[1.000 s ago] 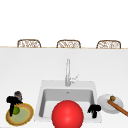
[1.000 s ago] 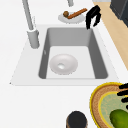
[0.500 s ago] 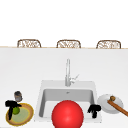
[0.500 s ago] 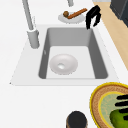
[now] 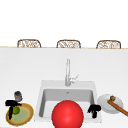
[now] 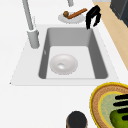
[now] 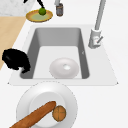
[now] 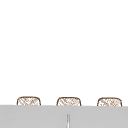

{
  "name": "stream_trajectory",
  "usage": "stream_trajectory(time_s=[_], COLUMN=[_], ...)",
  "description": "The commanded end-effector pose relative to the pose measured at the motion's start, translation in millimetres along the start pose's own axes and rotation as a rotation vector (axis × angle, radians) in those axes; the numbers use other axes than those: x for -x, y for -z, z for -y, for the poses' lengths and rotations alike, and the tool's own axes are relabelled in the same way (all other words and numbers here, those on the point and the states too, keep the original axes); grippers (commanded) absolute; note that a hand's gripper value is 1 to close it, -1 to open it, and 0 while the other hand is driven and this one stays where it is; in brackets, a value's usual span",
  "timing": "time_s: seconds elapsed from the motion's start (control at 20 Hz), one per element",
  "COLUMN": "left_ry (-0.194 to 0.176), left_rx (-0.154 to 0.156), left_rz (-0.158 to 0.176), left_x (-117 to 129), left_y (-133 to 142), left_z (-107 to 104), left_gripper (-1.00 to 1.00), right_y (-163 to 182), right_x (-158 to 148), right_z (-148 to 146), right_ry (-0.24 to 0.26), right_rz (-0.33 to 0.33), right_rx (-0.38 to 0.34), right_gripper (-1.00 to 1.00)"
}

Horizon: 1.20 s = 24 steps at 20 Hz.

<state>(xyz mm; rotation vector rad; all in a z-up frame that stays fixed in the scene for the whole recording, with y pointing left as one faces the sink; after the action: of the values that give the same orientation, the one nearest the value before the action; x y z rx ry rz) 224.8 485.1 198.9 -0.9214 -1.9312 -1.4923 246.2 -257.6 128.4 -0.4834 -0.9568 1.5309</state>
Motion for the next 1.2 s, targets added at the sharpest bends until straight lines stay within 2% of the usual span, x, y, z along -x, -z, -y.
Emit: stream_trajectory(time_s=[0.0,0.1,0.2,0.3,0.4,0.5,0.7,0.85,1.0,1.15], left_ry=[0.008,0.009,0.02,0.017,0.017,0.023,0.023,0.022,0.012,0.025], left_rx=[-0.017,-0.027,-0.021,-0.008,-0.009,-0.018,-0.015,-0.01,0.0,-0.008], left_rz=[-0.014,-0.022,-0.012,-0.006,-0.006,0.001,-0.01,-0.005,0.003,0.0], left_x=[0.0,8.8,16.9,23.4,31.1,40.7,52.8,61.3,70.6,81.7], left_y=[0.0,-0.8,-3.5,-6.7,-8.1,-14.4,-26.5,-35.0,-46.5,-47.6], left_z=[0.0,-5.6,-6.4,-11.7,-14.7,-10.2,-7.3,0.3,-0.3,-0.9], left_gripper=[-1.0,-1.0,-1.0,-1.0,-1.0,-1.0,-1.0,-1.0,-1.0,-1.0], right_y=[0.0,0.0,0.0,0.0,0.0,0.0,0.0,0.0,0.0,0.0], right_x=[0.0,0.0,0.0,0.0,0.0,0.0,0.0,0.0,0.0,0.0], right_z=[0.0,0.0,0.0,0.0,0.0,0.0,0.0,0.0,0.0,0.0], right_ry=[0.0,0.0,0.0,0.0,0.0,0.0,0.0,0.0,0.0,0.0], right_rz=[0.0,0.0,0.0,0.0,0.0,0.0,0.0,0.0,0.0,0.0], right_rx=[0.0,0.0,0.0,0.0,0.0,0.0,0.0,0.0,0.0,0.0], right_gripper=[0.0,0.0,0.0,0.0,0.0,0.0,0.0,0.0,0.0,0.0])
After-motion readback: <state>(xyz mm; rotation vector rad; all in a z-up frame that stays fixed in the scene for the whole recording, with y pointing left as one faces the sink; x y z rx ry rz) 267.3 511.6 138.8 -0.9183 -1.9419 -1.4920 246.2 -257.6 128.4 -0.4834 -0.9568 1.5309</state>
